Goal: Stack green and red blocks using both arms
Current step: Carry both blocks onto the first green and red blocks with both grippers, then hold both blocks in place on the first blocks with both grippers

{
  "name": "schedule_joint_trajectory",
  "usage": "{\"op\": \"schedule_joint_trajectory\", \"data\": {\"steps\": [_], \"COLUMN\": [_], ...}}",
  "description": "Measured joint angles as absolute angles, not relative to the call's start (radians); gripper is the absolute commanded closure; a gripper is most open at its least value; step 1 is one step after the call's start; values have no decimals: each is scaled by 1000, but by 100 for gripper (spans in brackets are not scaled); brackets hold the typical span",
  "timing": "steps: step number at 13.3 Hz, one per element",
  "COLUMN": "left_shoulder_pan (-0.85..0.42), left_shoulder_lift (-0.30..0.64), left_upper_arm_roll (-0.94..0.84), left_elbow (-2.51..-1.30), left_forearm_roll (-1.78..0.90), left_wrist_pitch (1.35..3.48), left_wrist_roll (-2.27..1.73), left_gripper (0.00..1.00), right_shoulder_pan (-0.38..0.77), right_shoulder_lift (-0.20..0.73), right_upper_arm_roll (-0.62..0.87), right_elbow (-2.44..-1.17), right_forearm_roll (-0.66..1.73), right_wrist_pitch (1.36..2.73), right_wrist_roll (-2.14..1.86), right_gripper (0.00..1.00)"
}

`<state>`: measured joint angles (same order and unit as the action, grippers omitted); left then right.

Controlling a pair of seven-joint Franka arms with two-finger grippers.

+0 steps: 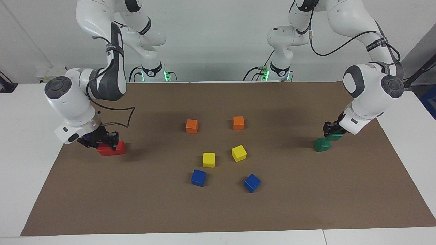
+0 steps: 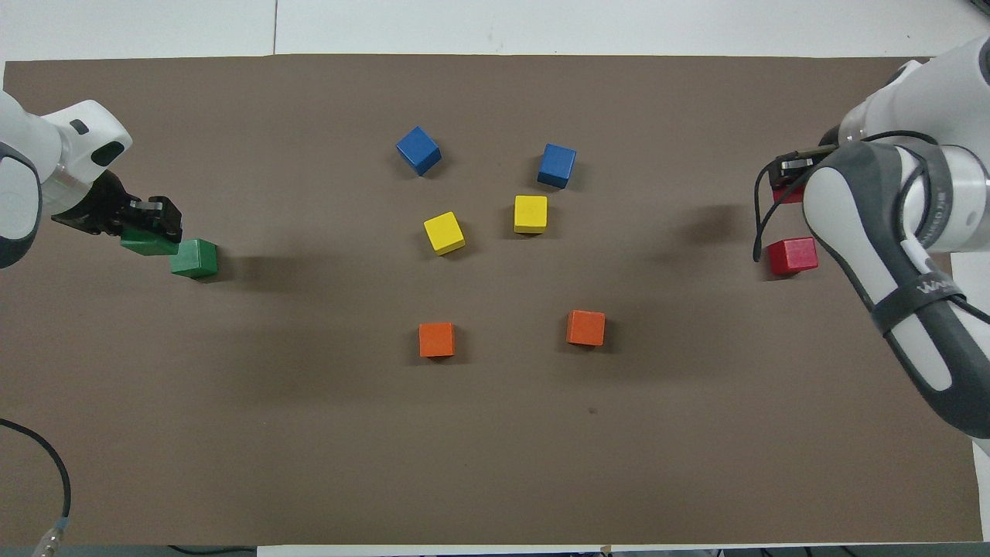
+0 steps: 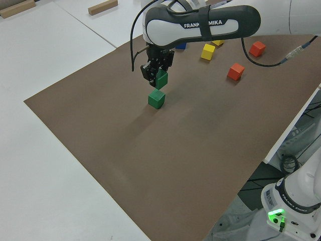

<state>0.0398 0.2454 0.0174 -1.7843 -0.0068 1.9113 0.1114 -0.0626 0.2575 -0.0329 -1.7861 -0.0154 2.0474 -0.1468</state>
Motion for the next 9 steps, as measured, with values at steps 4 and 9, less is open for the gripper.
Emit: {"op": "schedule_joint_trajectory", "data": {"steps": [4, 9], "left_shoulder_pan": [54, 52], "left_shoulder_lift": [229, 221], "left_upper_arm_roll": [13, 8], "left_elbow": [-1813, -1864], "left_forearm_roll": [-8, -8], "left_wrist_pitch": [1947, 2016], "left_wrist_roll": [43, -4], "left_gripper": [100, 100], "right_shoulder_pan": [-60, -72], "right_shoulder_lift": [175, 150], "right_upper_arm_roll": [-30, -31], "right_elbow": [-1928, -2019], "right_forearm_roll": [-15, -15], "right_wrist_pitch": [2106, 2189], "right_wrist_roll": [-147, -147], "right_gripper": [100, 100]}}
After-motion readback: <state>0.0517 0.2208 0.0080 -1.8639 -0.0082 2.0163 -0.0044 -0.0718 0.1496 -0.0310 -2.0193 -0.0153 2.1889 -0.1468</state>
